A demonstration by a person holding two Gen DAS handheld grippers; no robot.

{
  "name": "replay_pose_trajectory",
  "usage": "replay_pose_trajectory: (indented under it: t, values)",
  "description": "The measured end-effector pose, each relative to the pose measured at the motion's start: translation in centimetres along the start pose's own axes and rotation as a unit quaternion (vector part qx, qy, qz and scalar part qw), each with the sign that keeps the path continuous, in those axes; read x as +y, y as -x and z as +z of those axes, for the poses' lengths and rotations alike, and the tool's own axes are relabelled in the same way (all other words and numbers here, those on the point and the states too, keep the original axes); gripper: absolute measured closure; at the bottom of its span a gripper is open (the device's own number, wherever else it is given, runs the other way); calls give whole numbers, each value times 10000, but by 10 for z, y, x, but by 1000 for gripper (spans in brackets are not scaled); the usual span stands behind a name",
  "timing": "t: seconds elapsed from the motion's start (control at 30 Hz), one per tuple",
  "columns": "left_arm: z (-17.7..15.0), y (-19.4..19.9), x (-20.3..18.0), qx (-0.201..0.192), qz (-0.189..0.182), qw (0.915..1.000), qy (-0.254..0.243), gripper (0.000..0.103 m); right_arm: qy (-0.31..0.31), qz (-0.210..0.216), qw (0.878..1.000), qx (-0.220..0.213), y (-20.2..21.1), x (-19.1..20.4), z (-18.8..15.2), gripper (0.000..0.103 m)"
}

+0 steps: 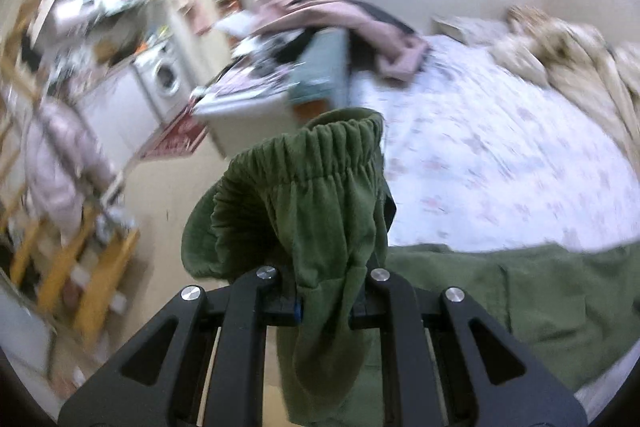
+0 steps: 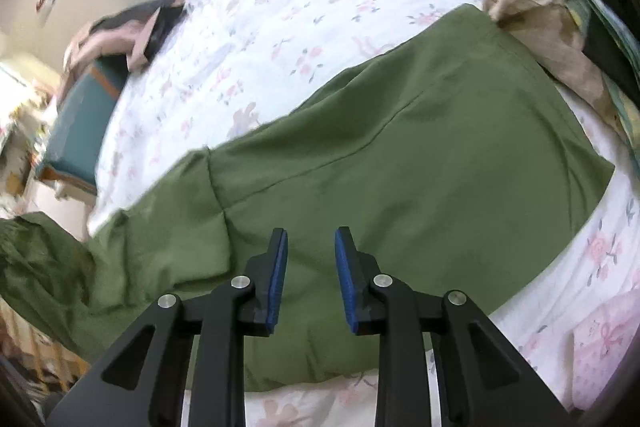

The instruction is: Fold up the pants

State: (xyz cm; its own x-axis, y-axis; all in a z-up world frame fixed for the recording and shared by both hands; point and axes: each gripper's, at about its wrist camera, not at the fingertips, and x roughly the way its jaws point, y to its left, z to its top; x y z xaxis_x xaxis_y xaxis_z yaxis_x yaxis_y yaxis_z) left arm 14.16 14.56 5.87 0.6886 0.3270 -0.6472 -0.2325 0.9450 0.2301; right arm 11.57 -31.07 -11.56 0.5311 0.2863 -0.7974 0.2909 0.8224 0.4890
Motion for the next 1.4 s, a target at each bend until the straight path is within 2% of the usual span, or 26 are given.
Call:
replay_pose_trajectory:
  t: [0.03, 0.07, 0.1, 0.13, 0.17, 0.27, 0.37, 0.4, 0.5, 0.53, 0.57, 0.6, 0.67, 0.73, 0.8, 0.83, 0.93, 1.0, 1.03, 1.1, 1.13, 1.17, 1.23, 1.3, 1.4]
  values:
    - [-3, 3, -13, -26, 32, 9999, -155, 92, -27, 51, 10000, -37, 5, -9, 1, 74]
    - [-11, 7, -37, -165, 128, 9986, -482, 92, -62, 95, 9999, -82, 9, -10, 3, 64]
    - [-18, 10, -56, -311, 181, 9966, -743, 92, -110, 137, 9998, -118, 11, -13, 6, 44]
    - [-26, 11, -77, -409, 183, 9939, -1009, 91, -167, 173, 9996, -141, 13, -15, 6, 38]
    - [-39, 11, -106, -461, 206, 9890, -1392, 91, -217, 230, 9993, -184, 16, -16, 7, 35]
    - [-67, 10, -166, -296, 78, 9839, -1763, 91, -259, 356, 9989, -142, 19, -20, 10, 35]
    - [-106, 1, -228, -160, 145, 9714, -2366, 90, -440, 444, 9979, -160, 22, -28, 12, 35]
    - [-119, -8, -244, 46, 161, 9675, -2525, 90, -534, 467, 9974, -152, 22, -32, 13, 35]
    - [-143, -30, -268, 662, -37, 9646, -2554, 85, -726, 572, 9957, -43, 21, -39, 12, 35]
    - [-149, -35, -272, 820, -123, 9613, -2627, 82, -725, 580, 9957, -27, 20, -40, 12, 35]
    - [-155, -40, -275, 1000, -285, 9577, -2684, 74, -696, 555, 9960, -21, 20, -39, 11, 35]
    - [-160, -44, -277, 1238, -565, 9529, -2709, 57, -651, 535, 9964, -18, 20, -37, 11, 35]
    - [-164, -41, -273, 1614, -1320, 9433, -2581, 37, -632, 558, 9964, -2, 19, -35, 11, 35]
    - [-165, -31, -270, 1749, -1746, 9338, -2587, 34, -653, 624, 9959, 13, 18, -33, 11, 35]
    - [-159, -9, -258, 1696, -2192, 9250, -2598, 33, -569, 631, 9964, 25, 17, -29, 12, 35]
    - [-152, 1, -246, 1617, -2308, 9251, -2544, 33, -432, 649, 9969, 52, 15, -23, 11, 35]
    - [-126, 18, -197, 1476, -2520, 9330, -2102, 33, 147, 841, 9962, 196, 9, 4, 6, 35]
    - [-106, 16, -156, 1376, -2404, 9464, -1659, 33, 605, 917, 9935, 297, 4, 25, 0, 35]
    - [-100, 11, -138, 1385, -2224, 9534, -1494, 33, 856, 934, 9914, 327, 2, 37, -5, 35]
    - [-97, -8, -104, 1477, -1686, 9686, -1079, 33, 1374, 1037, 9841, 443, -5, 65, -17, 35]
    - [-99, -23, -88, 1641, -1273, 9745, -854, 33, 1622, 1179, 9781, 558, -10, 80, -24, 35]
    - [-100, -35, -79, 1795, -1057, 9756, -700, 33, 1860, 1283, 9714, 733, -16, 96, -32, 35]
    - [-111, -61, -69, 2117, -1051, 9707, -446, 33, 2373, 1386, 9570, 927, -26, 131, -48, 35]
    - [-126, -82, -69, 2558, -1011, 9607, -367, 33, 3035, 1355, 9387, 917, -33, 173, -66, 35]
    - [-146, -106, -70, 2986, -970, 9491, -261, 33, 3811, 1347, 9102, 898, -44, 222, -89, 34]
